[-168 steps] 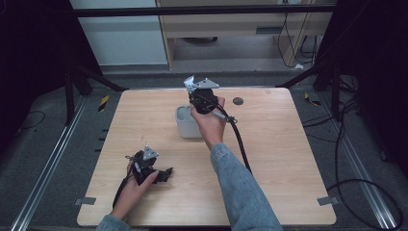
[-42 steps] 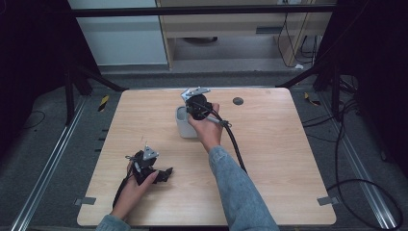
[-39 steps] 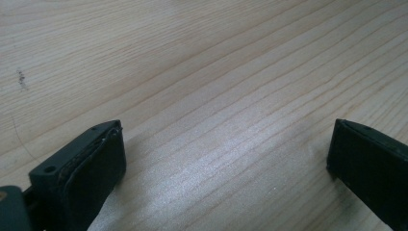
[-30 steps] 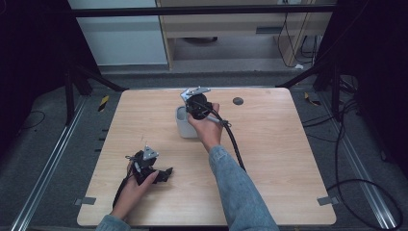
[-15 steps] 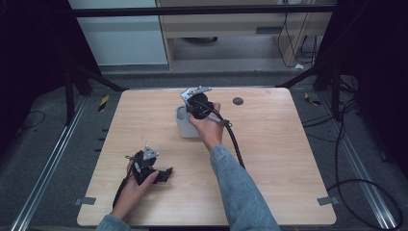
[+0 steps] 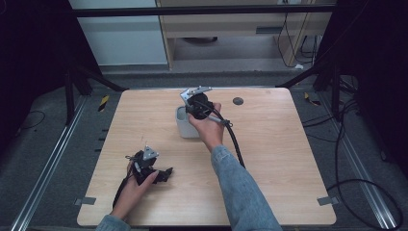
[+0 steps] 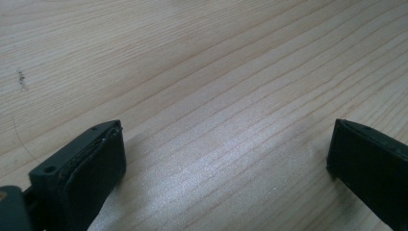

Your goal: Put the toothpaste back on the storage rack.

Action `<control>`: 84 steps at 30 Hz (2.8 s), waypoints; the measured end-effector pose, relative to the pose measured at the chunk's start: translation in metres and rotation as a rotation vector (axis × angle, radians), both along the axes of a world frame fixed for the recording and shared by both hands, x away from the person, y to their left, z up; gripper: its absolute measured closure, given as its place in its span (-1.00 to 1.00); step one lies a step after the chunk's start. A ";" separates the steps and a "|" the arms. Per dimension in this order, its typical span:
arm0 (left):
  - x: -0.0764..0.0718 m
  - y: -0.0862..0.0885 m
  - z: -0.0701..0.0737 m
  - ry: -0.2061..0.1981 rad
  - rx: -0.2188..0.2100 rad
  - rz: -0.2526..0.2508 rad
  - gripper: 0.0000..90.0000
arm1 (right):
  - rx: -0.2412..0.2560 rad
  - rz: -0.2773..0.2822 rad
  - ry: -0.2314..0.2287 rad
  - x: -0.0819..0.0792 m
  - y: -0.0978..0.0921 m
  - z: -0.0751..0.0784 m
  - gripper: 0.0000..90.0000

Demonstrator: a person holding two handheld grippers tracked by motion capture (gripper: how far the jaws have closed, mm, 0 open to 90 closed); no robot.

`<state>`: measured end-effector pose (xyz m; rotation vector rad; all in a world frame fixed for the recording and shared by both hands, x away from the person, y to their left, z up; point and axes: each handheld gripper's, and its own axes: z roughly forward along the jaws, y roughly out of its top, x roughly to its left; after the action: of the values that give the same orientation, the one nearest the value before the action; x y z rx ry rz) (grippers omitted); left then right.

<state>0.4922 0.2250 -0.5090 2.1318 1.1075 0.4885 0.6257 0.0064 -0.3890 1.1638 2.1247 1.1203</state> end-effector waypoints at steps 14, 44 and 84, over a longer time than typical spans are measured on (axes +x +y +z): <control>0.000 0.000 0.000 0.000 0.000 0.000 -1.00 | 0.003 0.012 0.000 -0.005 -0.002 0.005 0.41; 0.000 0.000 0.000 0.000 0.000 0.000 -1.00 | 0.023 0.033 -0.044 -0.028 -0.034 0.020 -0.46; 0.000 0.000 0.000 0.000 0.002 -0.001 -1.00 | -0.124 -0.123 0.036 -0.079 -0.191 -0.043 -0.76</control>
<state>0.4921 0.2251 -0.5089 2.1344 1.1066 0.4892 0.5469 -0.1846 -0.4317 1.2463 2.0865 0.9068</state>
